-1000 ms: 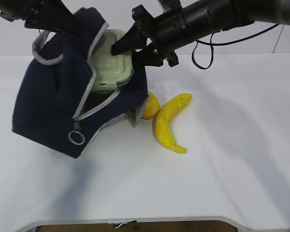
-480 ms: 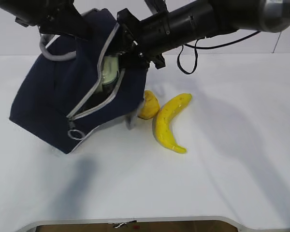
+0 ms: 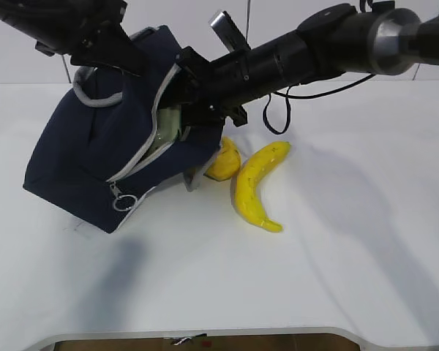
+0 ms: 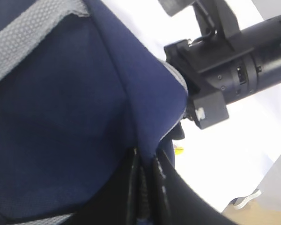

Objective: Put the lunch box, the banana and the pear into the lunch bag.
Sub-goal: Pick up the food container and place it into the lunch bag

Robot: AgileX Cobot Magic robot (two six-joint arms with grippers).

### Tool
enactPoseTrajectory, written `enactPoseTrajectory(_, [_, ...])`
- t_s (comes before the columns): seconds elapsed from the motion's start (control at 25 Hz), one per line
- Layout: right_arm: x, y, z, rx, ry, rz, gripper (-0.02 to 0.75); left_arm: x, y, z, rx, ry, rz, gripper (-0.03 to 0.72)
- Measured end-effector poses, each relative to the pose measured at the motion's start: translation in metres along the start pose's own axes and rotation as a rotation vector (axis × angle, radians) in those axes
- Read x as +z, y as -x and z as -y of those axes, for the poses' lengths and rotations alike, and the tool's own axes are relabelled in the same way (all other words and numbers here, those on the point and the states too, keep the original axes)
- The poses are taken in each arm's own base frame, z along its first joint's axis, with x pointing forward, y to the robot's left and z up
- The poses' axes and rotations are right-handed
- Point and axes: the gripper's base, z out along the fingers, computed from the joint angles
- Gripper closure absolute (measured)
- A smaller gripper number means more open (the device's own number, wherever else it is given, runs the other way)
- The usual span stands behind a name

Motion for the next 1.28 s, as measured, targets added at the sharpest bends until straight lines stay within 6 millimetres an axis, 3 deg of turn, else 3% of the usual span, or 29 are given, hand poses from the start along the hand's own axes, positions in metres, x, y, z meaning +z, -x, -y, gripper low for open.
enactPoseTrajectory(0.24, [0.002, 0.001, 0.003, 0.004, -0.012, 0.015, 0.33, 0.0, 0.0, 0.0, 0.0, 0.0, 0.001, 0.664])
enactPoseTrajectory(0.68, [0.02, -0.007, 0.033, 0.055, -0.038, -0.022, 0.329, 0.0, 0.001, 0.0, 0.0, 0.005, 0.012, 0.665])
enactPoseTrajectory(0.92, [0.021, -0.008, 0.034, 0.057, -0.043, -0.029, 0.283, 0.001, 0.001, -0.002, -0.002, 0.006, 0.011, 0.665])
enactPoseTrajectory(1.16, [0.02, -0.011, 0.034, 0.048, -0.047, -0.068, 0.262, 0.016, -0.003, -0.01, -0.021, 0.001, -0.036, 0.665])
enactPoseTrajectory(1.28, [0.012, -0.012, 0.038, 0.057, -0.025, -0.116, 0.26, 0.017, -0.004, -0.01, -0.023, 0.0, -0.043, 0.665])
